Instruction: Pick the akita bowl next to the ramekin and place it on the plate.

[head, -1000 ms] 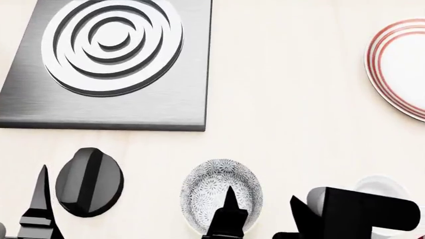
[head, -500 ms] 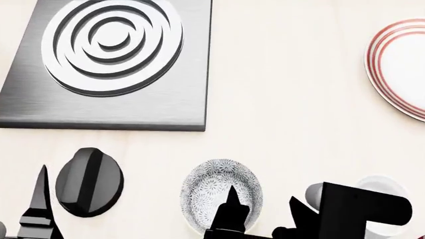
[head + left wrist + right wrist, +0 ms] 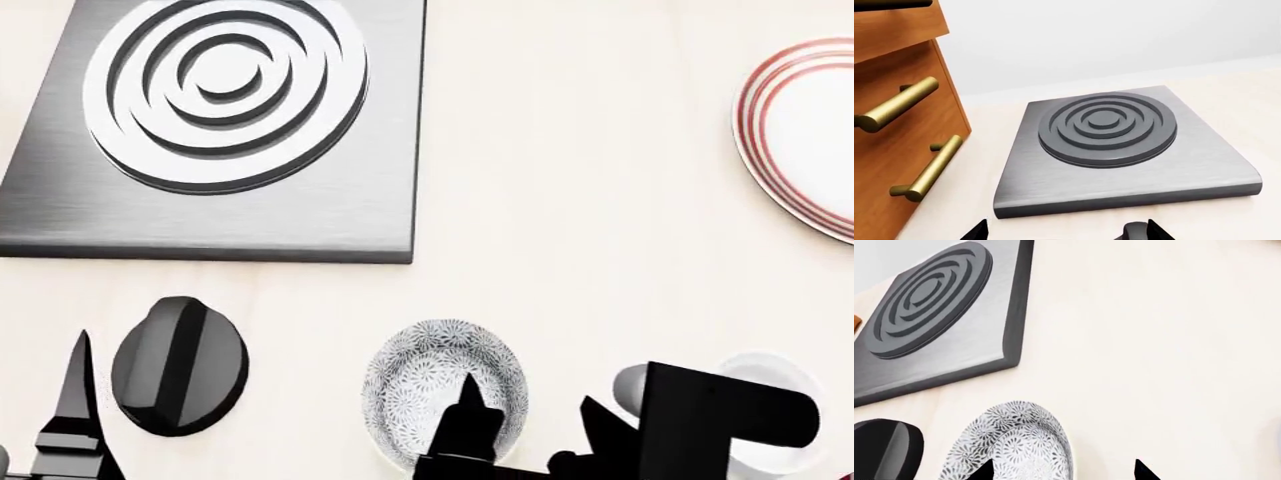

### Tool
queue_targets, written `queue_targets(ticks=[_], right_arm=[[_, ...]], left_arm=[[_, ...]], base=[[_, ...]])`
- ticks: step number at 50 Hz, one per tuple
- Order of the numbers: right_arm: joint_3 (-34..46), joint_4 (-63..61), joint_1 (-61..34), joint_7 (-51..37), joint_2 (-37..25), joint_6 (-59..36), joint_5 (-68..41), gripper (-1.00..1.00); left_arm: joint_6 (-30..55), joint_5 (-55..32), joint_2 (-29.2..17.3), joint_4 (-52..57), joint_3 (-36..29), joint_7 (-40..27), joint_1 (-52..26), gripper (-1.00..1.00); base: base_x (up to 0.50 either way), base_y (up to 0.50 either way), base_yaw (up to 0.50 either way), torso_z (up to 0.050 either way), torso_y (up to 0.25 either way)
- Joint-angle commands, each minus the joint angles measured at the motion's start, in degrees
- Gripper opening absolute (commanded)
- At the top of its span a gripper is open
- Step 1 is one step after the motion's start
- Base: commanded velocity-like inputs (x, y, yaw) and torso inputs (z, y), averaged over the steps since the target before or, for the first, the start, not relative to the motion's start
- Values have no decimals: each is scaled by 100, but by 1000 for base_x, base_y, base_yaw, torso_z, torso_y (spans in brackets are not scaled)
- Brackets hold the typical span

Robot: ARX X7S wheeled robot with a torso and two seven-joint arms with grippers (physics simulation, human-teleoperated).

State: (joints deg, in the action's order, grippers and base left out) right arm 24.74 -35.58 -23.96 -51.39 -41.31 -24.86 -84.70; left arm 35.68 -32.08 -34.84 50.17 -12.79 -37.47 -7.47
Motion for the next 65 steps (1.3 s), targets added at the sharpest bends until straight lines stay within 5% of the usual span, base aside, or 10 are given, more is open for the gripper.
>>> queue_targets(ticks=[1,34,35,65], right_arm=[[49,104,-40,72,52,-21,25,100],[191,543,-50,355,239,0,222,100],[186,523,-55,346,238,1,206,-100],[218,52,-187,-69,90,-82,736,-100]], left_arm=[[-16,-14,-30,-2,16,-14,14,100],[-124,6,-80,-74,-5,-17,92,100],[-124,8,-84,-74,-6,-18,95,100],[-158,9,-110,-166,-54,-21,109,100]], base=[[0,0,0,0,0],[0,0,0,0,0],[0,0,0,0,0],[0,0,0,0,0]])
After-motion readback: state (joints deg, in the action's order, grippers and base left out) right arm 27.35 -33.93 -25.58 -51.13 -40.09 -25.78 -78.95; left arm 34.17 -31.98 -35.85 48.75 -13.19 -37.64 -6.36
